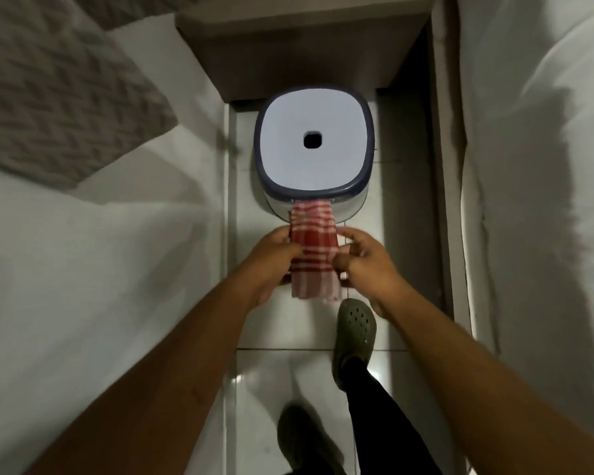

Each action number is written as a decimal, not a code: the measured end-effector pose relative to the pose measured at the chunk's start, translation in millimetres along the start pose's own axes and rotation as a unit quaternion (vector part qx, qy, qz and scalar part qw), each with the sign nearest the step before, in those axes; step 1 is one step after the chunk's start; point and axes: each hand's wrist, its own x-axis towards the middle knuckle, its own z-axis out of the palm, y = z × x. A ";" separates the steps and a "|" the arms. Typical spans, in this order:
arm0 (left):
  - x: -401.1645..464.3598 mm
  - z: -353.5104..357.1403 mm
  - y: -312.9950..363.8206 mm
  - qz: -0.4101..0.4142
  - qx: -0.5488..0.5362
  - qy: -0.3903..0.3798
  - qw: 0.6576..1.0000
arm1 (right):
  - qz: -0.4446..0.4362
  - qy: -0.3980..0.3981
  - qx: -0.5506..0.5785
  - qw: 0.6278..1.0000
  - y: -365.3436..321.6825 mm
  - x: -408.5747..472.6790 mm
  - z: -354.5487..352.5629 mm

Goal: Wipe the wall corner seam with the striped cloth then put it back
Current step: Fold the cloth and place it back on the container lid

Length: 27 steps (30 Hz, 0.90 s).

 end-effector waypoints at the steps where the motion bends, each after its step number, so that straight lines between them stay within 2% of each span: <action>1: 15.7 -0.3 11.3 0.006 -0.002 0.003 1.000 | -0.008 0.009 -0.002 1.000 -8.3 17.4 -4.5; 7: 103.2 -7.2 54.1 0.016 -0.013 0.015 1.000 | -0.023 0.063 0.014 0.998 -29.3 115.5 -14.8; 14: 197.7 -25.2 76.2 0.059 0.060 0.009 0.996 | -0.093 0.124 -0.019 0.988 -25.6 210.2 -3.8; 17: 224.8 -26.0 79.5 0.068 0.108 0.014 0.992 | -0.085 0.132 -0.021 0.987 -24.8 243.9 -6.6; 20: 243.0 -24.8 74.9 0.076 0.138 0.033 0.987 | -0.078 0.138 -0.129 0.979 -19.6 264.4 -6.2; 23: 249.1 -21.2 67.6 0.104 0.185 0.068 0.975 | -0.118 0.179 -0.255 0.943 -18.1 275.0 -0.3; 25: 251.2 -21.6 64.8 0.122 0.259 0.083 0.954 | -0.109 0.193 -0.290 0.931 -19.0 274.4 2.0; 27: 247.7 -30.5 60.6 0.108 0.287 0.116 0.945 | -0.079 0.186 -0.285 0.937 -20.1 266.7 0.2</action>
